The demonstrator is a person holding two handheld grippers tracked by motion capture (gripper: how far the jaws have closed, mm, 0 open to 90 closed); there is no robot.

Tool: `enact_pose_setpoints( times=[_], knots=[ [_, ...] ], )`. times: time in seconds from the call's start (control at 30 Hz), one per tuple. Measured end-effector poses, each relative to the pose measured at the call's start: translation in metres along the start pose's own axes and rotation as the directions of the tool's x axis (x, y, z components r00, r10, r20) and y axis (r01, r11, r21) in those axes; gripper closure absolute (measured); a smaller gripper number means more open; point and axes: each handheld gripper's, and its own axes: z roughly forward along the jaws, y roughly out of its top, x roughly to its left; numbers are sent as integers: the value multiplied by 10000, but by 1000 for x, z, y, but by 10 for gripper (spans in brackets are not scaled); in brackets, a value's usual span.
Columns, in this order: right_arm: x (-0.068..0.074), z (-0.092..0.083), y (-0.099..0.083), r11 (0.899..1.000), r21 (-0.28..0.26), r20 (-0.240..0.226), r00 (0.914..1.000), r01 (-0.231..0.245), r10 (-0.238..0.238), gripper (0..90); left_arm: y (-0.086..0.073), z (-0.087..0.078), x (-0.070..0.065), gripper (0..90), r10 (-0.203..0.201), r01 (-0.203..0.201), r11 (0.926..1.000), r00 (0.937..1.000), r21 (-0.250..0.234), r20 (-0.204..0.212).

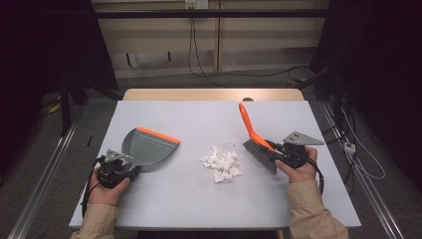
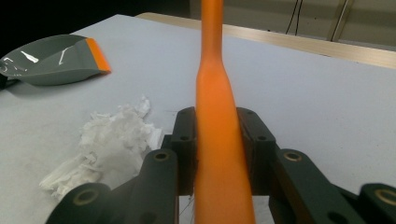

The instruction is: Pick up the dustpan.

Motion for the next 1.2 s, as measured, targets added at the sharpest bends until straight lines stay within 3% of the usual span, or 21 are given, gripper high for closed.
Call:
enact_pose_setpoints(
  times=[0.1, 0.2, 0.3, 0.37, 0.43, 0.6, 0.77, 0.97, 1.03, 1.1, 1.17, 1.2],
  knots=[
    [-1, -1, -1, 10000, -12, 68, 10000, -25, 25, 711, 0, -3, 2, 630, 21, -19, 10000, 9992, -53, 393],
    [-1, -1, -1, 10000, -61, 90, 10000, -14, 14, 711, 1, -12, 2, 630, 375, -367, 9992, 9978, -148, 554],
    [0, 0, -1, 9999, -132, 175, 9998, -9, 11, 711, 1, -22, 0, 630, 753, -726, 9969, 9912, -287, 1086],
    [0, 1, -1, 9998, -186, 261, 9997, -23, 28, 711, 0, -28, -5, 630, 1160, -1130, 9932, 9818, -284, 1505],
    [0, 2, -1, 9998, -199, 289, 9995, -80, 86, 711, -2, -32, -9, 630, 1315, -1288, 9913, 9700, -266, 2044],
    [2, 7, 0, 9996, -238, 431, 9989, -146, 156, 712, -4, -33, -20, 630, 1769, -1742, 9842, 9543, -327, 2409],
    [3, 13, 2, 9996, -252, 607, 9981, -116, 131, 711, -6, -34, -26, 630, 2089, -2097, 9773, 9313, -296, 2984],
    [6, 22, 3, 9995, -325, 692, 9976, -18, 40, 711, -7, -34, -34, 629, 2588, -2646, 9640, 9140, -245, 3125],
    [9, 25, 4, 9995, -319, 689, 9976, 27, -5, 711, -8, -34, -37, 629, 2675, -2746, 9612, 9053, -259, 3299],
    [12, 29, 5, 9995, -291, 693, 9976, 81, -60, 711, -7, -34, -41, 629, 2919, -3041, 9524, 8913, -203, 3471],
    [14, 32, 5, 9996, -256, 676, 9977, 125, -107, 711, -7, -32, -45, 629, 3035, -3209, 9471, 8830, -113, 3580],
    [16, 34, 6, 9996, -224, 663, 9977, 180, -165, 711, -7, -32, -47, 629, 3137, -3337, 9427, 8821, -38, 3514]
  ],
)
